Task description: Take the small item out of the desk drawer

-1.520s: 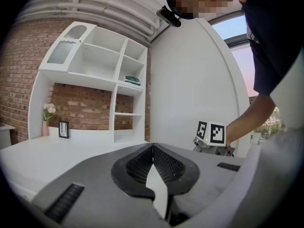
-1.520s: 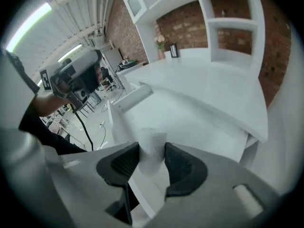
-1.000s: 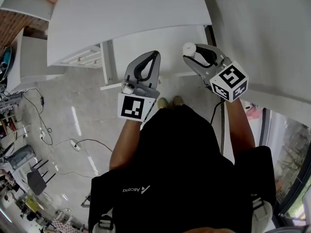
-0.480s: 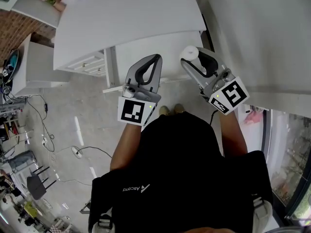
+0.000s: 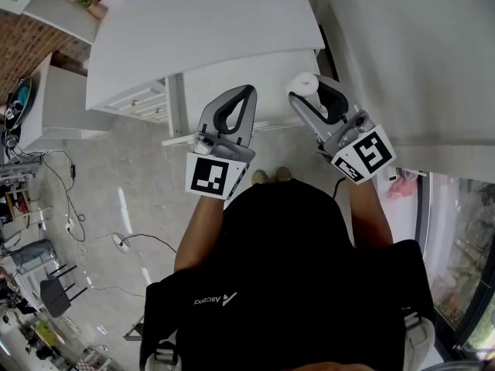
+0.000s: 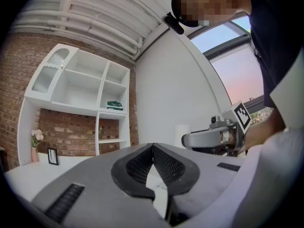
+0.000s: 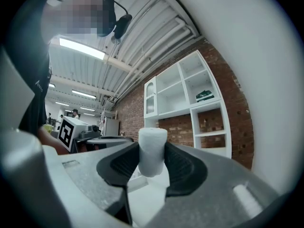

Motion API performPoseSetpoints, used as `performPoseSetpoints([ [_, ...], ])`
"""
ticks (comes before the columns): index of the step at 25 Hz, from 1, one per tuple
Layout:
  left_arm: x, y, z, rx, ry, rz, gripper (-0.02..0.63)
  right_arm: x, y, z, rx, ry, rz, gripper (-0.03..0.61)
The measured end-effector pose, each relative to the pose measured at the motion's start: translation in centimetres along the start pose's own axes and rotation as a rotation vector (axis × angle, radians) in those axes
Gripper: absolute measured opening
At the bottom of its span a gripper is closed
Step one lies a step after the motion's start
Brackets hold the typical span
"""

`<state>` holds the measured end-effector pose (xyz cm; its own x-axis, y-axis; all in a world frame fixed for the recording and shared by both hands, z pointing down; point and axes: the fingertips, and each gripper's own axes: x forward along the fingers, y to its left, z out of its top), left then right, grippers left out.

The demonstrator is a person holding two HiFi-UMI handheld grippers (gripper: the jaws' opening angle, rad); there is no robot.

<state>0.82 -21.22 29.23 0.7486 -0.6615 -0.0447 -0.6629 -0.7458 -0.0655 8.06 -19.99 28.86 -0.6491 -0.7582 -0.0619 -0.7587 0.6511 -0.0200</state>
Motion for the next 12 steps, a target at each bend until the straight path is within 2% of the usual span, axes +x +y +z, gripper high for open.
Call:
performPoseSetpoints([
  [3,0.23,-0.24,0.56,-0.002,-0.019,-0.003,-0.002,-0.13,-0.16,0.08,0.001,-0.002,0.0,0.166],
  [12,0.42,0.19,-0.06,-0.009,0.001,0.008,-0.002,-0.08,-0.47,-0.09,0.01,0.0,-0.007,0.166],
])
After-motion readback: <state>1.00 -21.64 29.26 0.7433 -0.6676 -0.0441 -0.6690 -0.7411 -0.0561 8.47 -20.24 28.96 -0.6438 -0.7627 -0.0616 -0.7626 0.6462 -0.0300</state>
